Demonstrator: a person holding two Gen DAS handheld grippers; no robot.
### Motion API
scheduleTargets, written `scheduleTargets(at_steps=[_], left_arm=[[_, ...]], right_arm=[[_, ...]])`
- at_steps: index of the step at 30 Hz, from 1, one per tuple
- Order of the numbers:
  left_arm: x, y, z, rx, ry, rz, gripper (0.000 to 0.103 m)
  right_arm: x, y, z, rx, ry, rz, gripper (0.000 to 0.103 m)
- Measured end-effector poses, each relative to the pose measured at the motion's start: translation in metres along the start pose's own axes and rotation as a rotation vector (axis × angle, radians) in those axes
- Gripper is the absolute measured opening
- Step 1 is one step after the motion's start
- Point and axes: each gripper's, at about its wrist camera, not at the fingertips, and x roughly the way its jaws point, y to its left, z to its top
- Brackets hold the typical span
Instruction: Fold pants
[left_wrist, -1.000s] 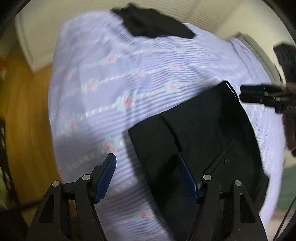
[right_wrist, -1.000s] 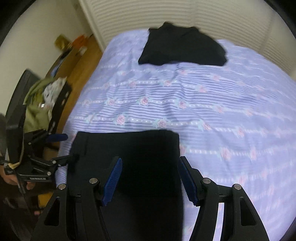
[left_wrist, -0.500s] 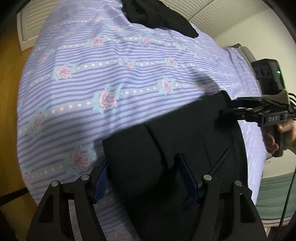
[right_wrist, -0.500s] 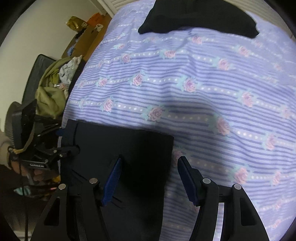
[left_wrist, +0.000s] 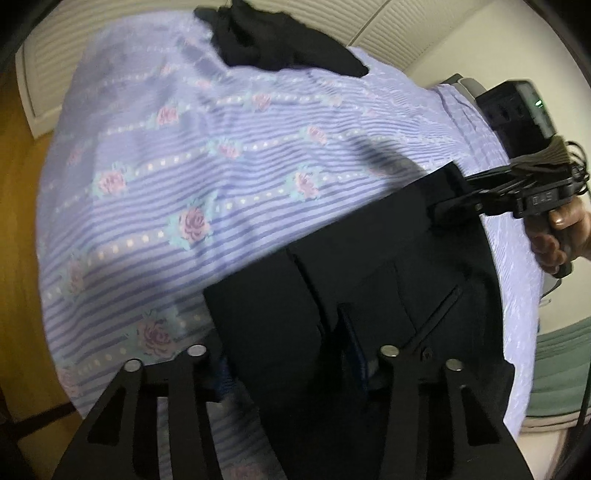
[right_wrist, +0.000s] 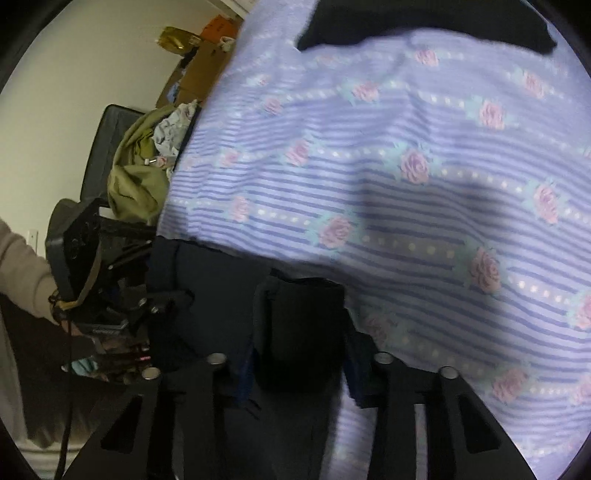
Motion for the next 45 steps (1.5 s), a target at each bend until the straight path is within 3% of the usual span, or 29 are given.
scheduleTargets(at_steps=[4, 9, 13, 19, 25, 31, 40, 45], left_arm=[[-0.021, -0.021, -0.003, 0.082, -0.064, 0.016, 0.032], [-0.059, -0.047, -0.013, 0.194, -0.162, 0.018, 0.031], [-0.096, -0.082, -0.027, 0.322, -0.247, -0.005, 0.031], [-0.143, -0.139, -0.069, 0.529, -0.309, -0.088, 0.031], [-0.171, -0.206, -0.157, 0.756, -0.32, -0.173, 0.031], [-0.165, -0.254, -0.248, 0.917, -0.281, -0.238, 0.031], [-0.102, -0.31, -0.398, 1.229, -0.194, -0.272, 0.034], [-0.066, -0.311, -0.449, 1.333, -0.117, -0.229, 0.04]], right_arm=[[-0.023, 0.032, -0.008, -0.054, -0.037, -0.037, 0.023], [-0.063, 0.071, -0.033, -0.112, -0.096, -0.105, 0.019], [-0.095, 0.093, -0.069, -0.125, -0.139, -0.161, 0.018], [-0.141, 0.137, -0.16, -0.113, -0.159, -0.263, 0.017], [-0.146, 0.179, -0.272, -0.067, -0.122, -0.385, 0.014], [-0.133, 0.197, -0.375, 0.028, -0.13, -0.475, 0.014], [-0.059, 0.193, -0.511, 0.08, -0.106, -0.678, 0.014], [-0.001, 0.185, -0.554, 0.036, -0.11, -0.787, 0.016]])
